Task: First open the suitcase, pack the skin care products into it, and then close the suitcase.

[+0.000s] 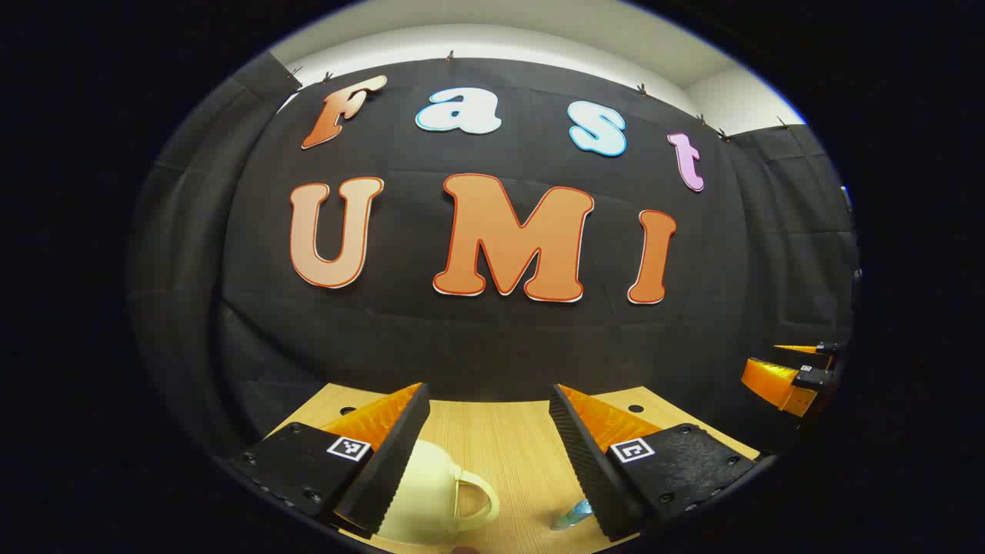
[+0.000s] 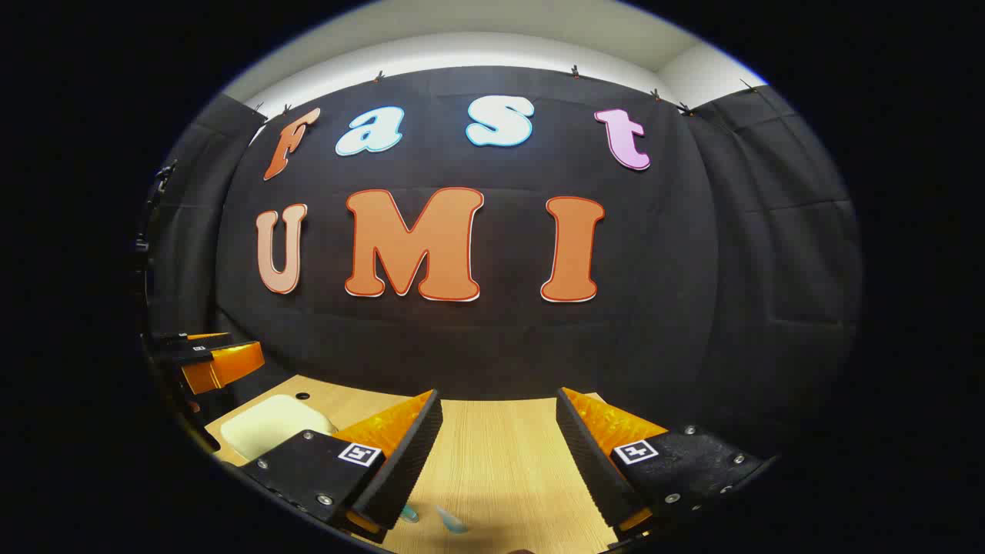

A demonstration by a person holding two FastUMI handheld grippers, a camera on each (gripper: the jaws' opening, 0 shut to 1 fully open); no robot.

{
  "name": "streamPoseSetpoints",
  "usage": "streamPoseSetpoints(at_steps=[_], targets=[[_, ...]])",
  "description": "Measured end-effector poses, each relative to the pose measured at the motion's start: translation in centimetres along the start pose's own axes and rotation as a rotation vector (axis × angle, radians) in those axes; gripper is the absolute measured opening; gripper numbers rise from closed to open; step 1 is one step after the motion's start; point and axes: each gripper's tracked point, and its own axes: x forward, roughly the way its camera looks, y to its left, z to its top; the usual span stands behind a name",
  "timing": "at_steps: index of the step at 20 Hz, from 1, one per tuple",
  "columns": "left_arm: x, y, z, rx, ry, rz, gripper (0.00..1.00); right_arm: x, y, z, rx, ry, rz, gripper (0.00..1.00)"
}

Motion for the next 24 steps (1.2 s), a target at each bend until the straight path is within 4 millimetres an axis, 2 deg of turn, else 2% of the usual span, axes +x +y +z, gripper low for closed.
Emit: streamPoseSetpoints(at_steps=[15,24], targets=[[-1.1,0.0,-1.0,-0.010,0.018,0.006,0.97,-1.3,-1.0,-0.7,-0.010,0.016,-0.019,0.94],[-1.5,0.7,-1.6,0.009,0.025,0.023,0.97,-1.7,-0.7,-0.9,-0.010,0.021,-0.013,0.94]])
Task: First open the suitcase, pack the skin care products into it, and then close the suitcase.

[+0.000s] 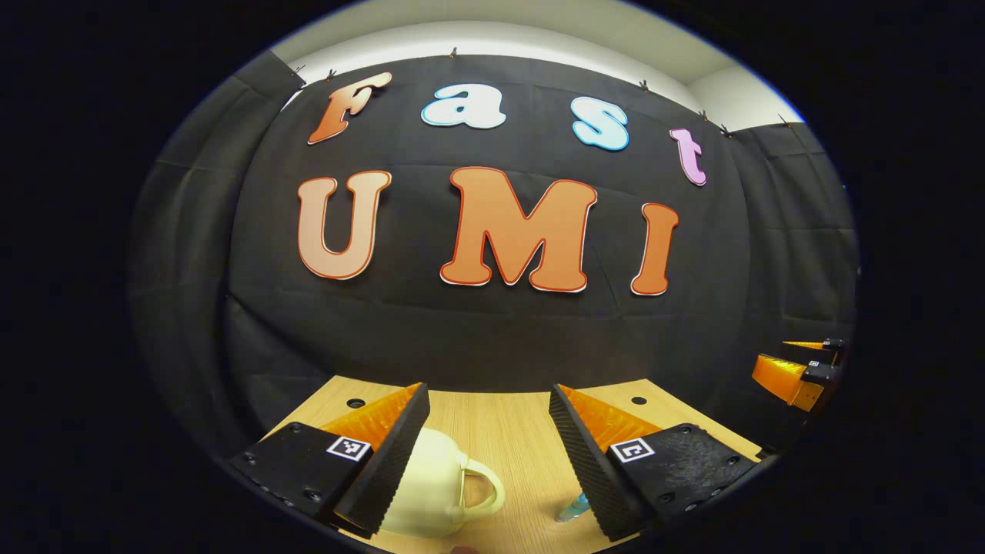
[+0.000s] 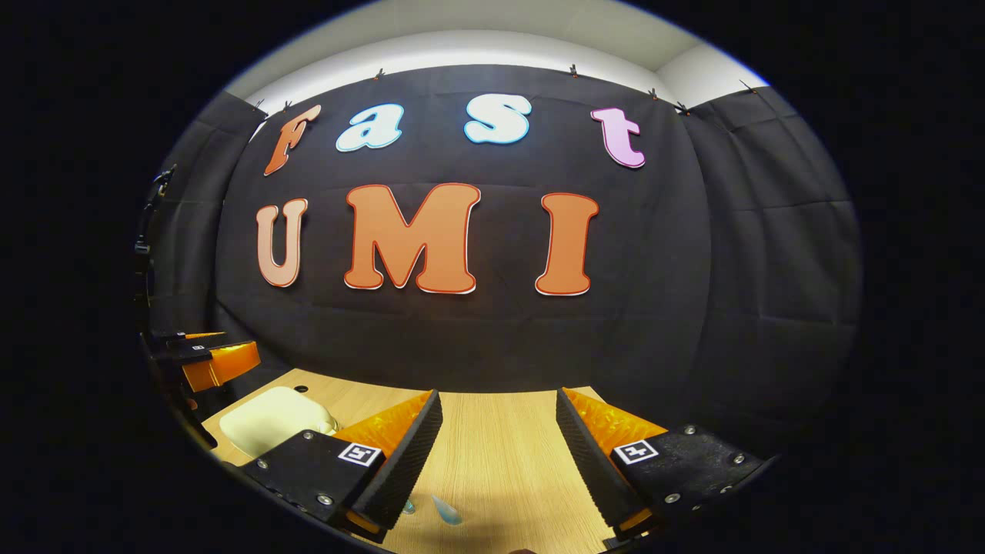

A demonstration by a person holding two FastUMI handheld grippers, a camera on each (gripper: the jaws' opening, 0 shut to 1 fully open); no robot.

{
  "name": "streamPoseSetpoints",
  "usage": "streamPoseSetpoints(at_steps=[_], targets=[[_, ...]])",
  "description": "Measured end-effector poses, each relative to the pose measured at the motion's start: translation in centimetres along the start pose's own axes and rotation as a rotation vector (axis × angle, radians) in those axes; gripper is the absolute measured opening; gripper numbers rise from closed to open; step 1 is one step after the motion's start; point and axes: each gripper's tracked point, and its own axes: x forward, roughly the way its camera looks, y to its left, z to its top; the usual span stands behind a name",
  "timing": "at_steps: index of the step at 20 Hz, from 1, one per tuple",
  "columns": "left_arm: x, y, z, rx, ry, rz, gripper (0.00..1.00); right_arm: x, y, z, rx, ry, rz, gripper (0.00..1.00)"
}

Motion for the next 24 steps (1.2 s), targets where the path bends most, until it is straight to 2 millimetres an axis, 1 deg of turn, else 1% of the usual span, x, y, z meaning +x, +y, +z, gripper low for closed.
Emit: streamPoseSetpoints(at_steps=[2,5,9,11,14,16,19,24], targets=[[-0.1,0.2,-0.1,0.036,-0.001,0.009,0.97,0.1,-0.1,-0.2,-0.002,0.005,0.000,0.94],[-0.1,0.5,-1.2,0.107,0.006,0.024,0.97,0.0,-0.2,-1.2,0.002,0.025,0.000,0.94],[-0.1,1.3,-4.1,0.227,0.041,0.045,0.96,0.2,-0.4,-2.6,0.008,0.067,0.003,0.94],[0.2,1.4,-6.1,0.295,0.077,0.049,0.98,0.4,-0.5,-3.4,0.008,0.088,0.003,0.94],[0.3,1.1,-8.8,0.388,0.124,0.044,0.98,0.7,-0.9,-4.6,0.011,0.124,0.000,0.94],[0.7,0.2,-10.6,0.467,0.150,0.019,0.98,1.1,-0.9,-5.4,0.015,0.147,0.000,0.94],[1.1,-2.1,-13.6,0.604,0.182,-0.053,0.98,1.3,-1.3,-6.3,0.020,0.172,-0.006,0.94],[0.8,-4.1,-20.1,0.855,0.275,-0.171,0.98,1.4,-3.0,-7.9,0.045,0.209,-0.043,0.94]])
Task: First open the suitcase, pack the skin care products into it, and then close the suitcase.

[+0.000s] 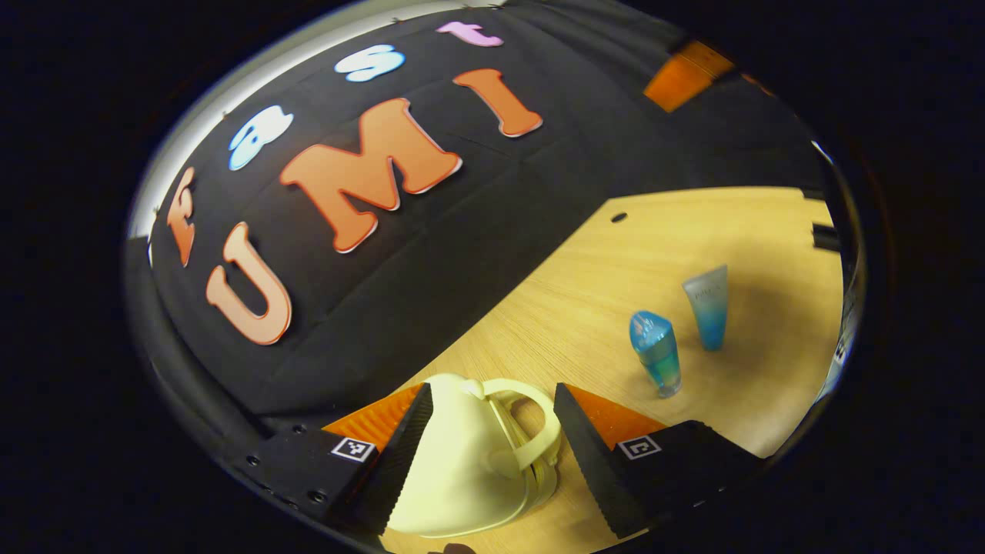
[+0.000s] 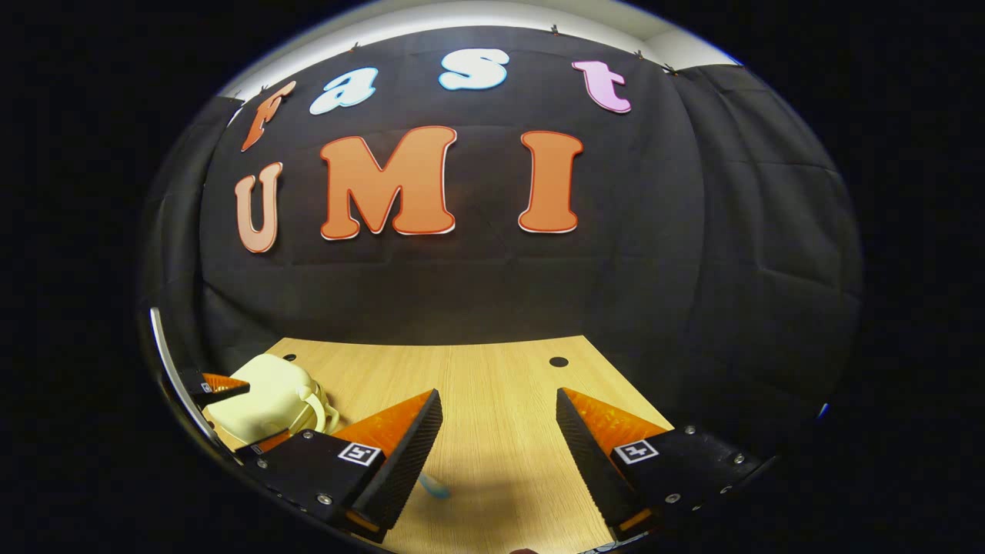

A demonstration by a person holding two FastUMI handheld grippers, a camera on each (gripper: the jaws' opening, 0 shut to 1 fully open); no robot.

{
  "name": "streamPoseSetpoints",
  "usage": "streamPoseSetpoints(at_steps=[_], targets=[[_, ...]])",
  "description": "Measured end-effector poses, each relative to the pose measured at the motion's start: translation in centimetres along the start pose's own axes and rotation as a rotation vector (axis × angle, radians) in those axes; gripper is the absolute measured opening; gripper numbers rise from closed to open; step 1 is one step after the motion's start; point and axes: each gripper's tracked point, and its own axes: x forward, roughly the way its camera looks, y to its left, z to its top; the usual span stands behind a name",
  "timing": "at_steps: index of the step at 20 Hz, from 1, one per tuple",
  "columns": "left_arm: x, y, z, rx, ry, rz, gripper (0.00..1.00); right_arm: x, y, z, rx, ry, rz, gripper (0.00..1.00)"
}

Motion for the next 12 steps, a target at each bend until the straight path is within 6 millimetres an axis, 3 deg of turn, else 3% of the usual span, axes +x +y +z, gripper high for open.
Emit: streamPoseSetpoints(at_steps=[3,6,8,12], targets=[[1.3,-1.8,-1.7,0.163,0.039,-0.026,0.98,0.0,-1.4,-1.0,0.018,0.026,-0.029,0.94],[2.7,-2.9,-4.1,0.195,0.118,-0.057,0.98,0.1,-2.5,-1.8,0.028,0.051,-0.055,0.94],[3.5,-2.7,-5.6,0.178,0.176,-0.055,0.98,0.1,-2.9,-2.0,0.034,0.058,-0.068,0.94],[5.2,-2.0,-6.5,0.178,0.218,-0.031,0.98,0.2,-3.4,-2.2,0.033,0.070,-0.086,0.94]])
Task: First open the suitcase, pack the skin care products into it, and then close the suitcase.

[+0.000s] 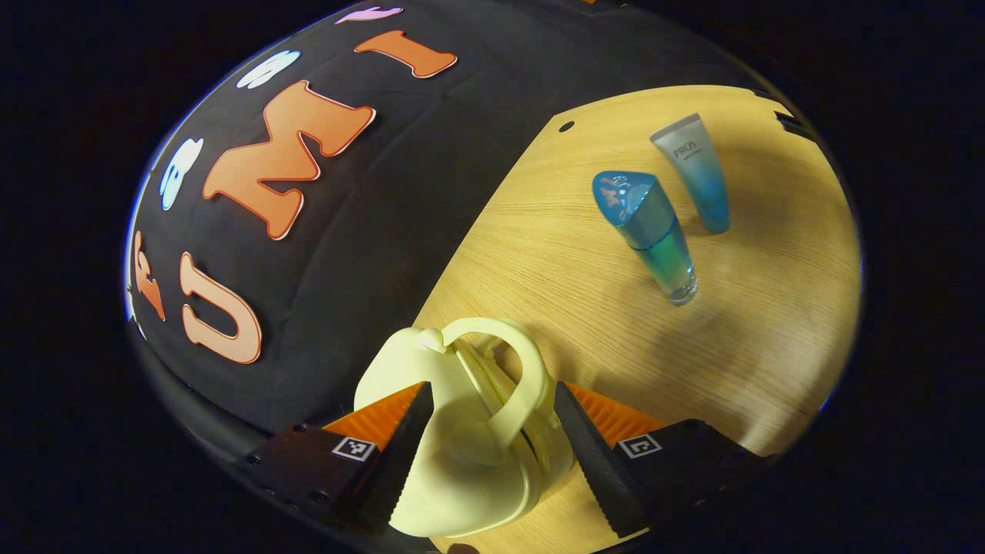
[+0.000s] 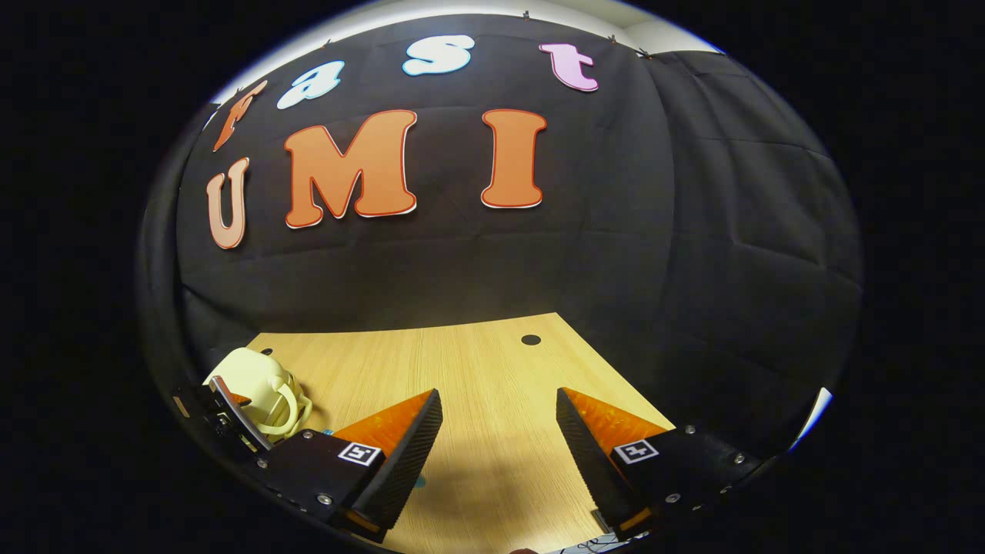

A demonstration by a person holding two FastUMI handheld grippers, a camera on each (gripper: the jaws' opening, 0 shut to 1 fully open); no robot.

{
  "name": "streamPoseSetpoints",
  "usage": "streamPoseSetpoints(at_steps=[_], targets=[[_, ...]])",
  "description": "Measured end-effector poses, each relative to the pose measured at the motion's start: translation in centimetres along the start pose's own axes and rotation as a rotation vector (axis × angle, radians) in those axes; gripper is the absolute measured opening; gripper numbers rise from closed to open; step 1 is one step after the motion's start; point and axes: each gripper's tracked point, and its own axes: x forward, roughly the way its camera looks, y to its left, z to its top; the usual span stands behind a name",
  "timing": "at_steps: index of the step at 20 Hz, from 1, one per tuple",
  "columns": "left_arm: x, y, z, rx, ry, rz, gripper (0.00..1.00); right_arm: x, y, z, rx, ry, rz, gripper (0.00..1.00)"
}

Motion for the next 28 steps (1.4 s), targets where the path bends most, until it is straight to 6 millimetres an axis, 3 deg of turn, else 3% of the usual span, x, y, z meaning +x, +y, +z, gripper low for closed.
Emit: streamPoseSetpoints(at_steps=[3,6,7,9,12,14,16,18,20,28], targets=[[1.0,-0.3,0.2,0.024,0.012,-0.009,0.95,0.0,-0.1,0.0,-0.003,0.004,-0.008,0.95],[2.3,-0.9,-0.3,0.042,0.043,-0.018,0.78,0.0,-0.1,0.2,-0.003,0.000,-0.014,0.95],[2.9,-1.1,-0.4,0.053,0.052,-0.014,0.61,-0.1,0.0,0.4,-0.003,-0.003,-0.016,0.95],[3.8,-1.7,-1.0,0.080,0.091,-0.027,0.50,-0.1,-0.1,0.7,-0.005,-0.007,-0.020,0.94],[4.1,-1.6,-0.7,0.135,0.105,-0.001,0.49,-0.2,-0.2,0.7,-0.007,-0.007,-0.023,0.94],[4.6,-1.9,-0.4,0.167,0.116,-0.004,0.23,-0.1,0.1,0.7,-0.009,-0.004,-0.020,0.94],[4.1,-1.5,-0.4,0.172,0.123,-0.006,0.23,0.0,0.5,0.7,-0.009,-0.002,-0.011,0.95],[4.1,-1.0,-0.1,0.141,0.101,0.006,0.11,0.0,1.0,0.9,-0.009,-0.006,0.001,0.94],[3.6,-1.2,-0.3,0.043,0.107,-0.042,0.11,0.0,1.3,1.1,-0.013,-0.015,0.009,0.94],[2.3,2.2,2.2,-0.346,0.097,-0.102,0.11,0.4,2.6,1.8,-0.009,-0.029,0.057,0.94]])
